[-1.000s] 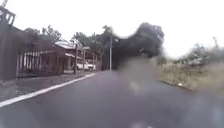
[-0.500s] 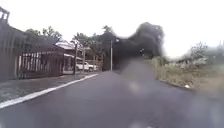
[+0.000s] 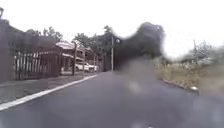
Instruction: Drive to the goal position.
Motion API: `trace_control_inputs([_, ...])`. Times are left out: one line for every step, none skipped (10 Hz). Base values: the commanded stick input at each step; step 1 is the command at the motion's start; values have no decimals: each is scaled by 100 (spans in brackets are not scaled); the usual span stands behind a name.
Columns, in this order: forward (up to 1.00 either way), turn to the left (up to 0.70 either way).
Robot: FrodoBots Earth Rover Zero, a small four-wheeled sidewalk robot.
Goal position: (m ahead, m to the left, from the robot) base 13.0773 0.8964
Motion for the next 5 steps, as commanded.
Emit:
trace_control_inputs([70, 0])
trace_control_inputs([70, 0])
trace_control_inputs([70, 0])
trace_control_inputs([70, 0])
trace_control_inputs([70, 0])
